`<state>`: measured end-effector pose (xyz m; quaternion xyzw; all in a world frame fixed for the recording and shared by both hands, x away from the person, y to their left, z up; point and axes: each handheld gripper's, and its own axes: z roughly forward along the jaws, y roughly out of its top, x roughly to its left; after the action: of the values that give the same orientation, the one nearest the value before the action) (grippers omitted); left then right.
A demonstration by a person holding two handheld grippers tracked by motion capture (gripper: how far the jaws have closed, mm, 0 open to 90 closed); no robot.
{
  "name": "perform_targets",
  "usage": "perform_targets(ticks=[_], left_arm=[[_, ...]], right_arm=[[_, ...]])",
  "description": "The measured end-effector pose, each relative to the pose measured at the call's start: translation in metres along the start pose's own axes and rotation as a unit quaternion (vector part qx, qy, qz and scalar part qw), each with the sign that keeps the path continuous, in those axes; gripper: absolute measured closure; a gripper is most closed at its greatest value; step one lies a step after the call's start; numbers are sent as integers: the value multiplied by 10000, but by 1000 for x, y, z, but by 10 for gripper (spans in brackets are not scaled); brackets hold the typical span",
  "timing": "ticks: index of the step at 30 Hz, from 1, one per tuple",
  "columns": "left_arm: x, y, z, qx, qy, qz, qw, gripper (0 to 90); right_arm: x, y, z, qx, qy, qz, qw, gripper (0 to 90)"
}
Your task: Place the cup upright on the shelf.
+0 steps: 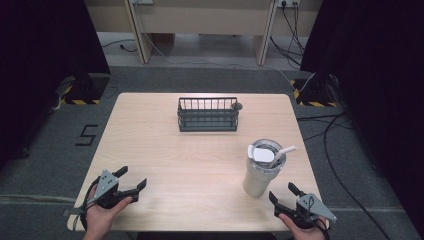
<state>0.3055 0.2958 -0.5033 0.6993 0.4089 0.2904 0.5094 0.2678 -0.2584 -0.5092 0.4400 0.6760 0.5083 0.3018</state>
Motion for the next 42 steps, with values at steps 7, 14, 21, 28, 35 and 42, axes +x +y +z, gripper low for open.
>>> perform_targets(ticks=[7, 14, 21, 28, 35, 42], left_arm=[[0, -2, 1, 1, -55, -89, 9999, 144], [1, -2, 2, -10, -44, -96, 9999, 144], [0, -3, 2, 6, -97, -127, 9999, 145], [0, -2, 2, -9, -92, -144, 9999, 144], [0, -2, 2, -9, -59, -136, 9999, 144], [0, -2, 2, -6, -70, -126, 9999, 144]], right_arm=[[7, 3, 2, -60, 189, -34, 9998, 174], [16, 10, 11, -17, 333, -171, 9993, 172], [20, 14, 24, 39, 389, -245, 9989, 137], [23, 19, 40, 64, 401, -235, 9989, 114], [23, 18, 53, 76, 429, -230, 9988, 72], [25, 19, 64, 91, 433, -290, 9986, 61]])
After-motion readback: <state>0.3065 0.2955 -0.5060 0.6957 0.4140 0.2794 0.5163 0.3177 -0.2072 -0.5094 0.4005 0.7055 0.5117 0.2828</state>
